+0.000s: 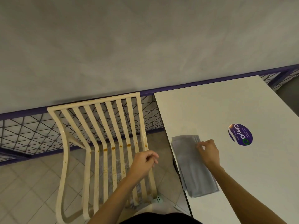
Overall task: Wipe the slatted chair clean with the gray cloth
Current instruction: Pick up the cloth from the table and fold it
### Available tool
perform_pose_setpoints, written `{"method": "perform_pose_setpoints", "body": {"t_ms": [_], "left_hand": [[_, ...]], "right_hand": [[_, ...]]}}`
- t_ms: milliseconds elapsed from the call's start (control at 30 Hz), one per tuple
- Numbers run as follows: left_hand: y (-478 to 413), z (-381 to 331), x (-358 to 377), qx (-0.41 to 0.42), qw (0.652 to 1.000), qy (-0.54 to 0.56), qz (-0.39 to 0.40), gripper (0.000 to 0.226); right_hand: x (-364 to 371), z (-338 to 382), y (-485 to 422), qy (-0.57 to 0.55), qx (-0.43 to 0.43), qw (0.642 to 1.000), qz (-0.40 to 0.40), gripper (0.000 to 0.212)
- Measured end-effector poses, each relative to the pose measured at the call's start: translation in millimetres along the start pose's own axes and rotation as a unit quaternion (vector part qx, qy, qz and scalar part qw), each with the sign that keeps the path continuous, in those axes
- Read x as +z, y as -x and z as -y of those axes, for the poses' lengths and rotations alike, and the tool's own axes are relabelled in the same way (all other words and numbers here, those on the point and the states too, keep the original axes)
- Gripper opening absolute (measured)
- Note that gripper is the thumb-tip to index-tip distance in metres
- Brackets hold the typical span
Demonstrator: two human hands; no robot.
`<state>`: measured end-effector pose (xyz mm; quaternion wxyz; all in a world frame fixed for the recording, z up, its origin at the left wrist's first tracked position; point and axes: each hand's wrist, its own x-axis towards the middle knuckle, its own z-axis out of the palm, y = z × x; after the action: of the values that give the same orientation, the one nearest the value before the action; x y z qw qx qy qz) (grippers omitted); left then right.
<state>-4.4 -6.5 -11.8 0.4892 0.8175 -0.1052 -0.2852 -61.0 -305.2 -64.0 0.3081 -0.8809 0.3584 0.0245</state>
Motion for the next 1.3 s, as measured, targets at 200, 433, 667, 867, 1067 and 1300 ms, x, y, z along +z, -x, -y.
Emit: {"method": "perform_pose_setpoints", "body": {"t_ms": [200, 433, 667, 867, 1067, 1300], "left_hand": [[-1, -3, 2, 0.007, 1.0, 0.005, 0.001, 0.029], [0, 0, -1, 0.002, 1.0, 0.005, -0.005, 0.029], [2, -6, -3, 0.006, 1.0, 0.023, -0.005, 0.027], [4, -22, 1, 0.019, 0.999, 0.041, 0.007, 0.025], [10, -44, 7, 0.055, 0.997, 0.028, 0.036, 0.026], [4, -55, 9, -0.047, 0.968, 0.189, 0.16, 0.035]], "right_hand": [[-4, -5, 7, -0.016, -0.016, 0.999, -0.028, 0.023], [-9, 5, 24, -0.029, -0.03, 0.998, -0.045, 0.021], [-9, 25, 55, -0.096, -0.116, 0.988, -0.035, 0.023], [-16, 54, 88, -0.134, -0.158, 0.978, -0.02, 0.021], [-26, 71, 109, -0.193, -0.171, 0.965, 0.041, 0.007], [-44, 113, 116, -0.295, -0.225, 0.919, 0.129, 0.014]]}}
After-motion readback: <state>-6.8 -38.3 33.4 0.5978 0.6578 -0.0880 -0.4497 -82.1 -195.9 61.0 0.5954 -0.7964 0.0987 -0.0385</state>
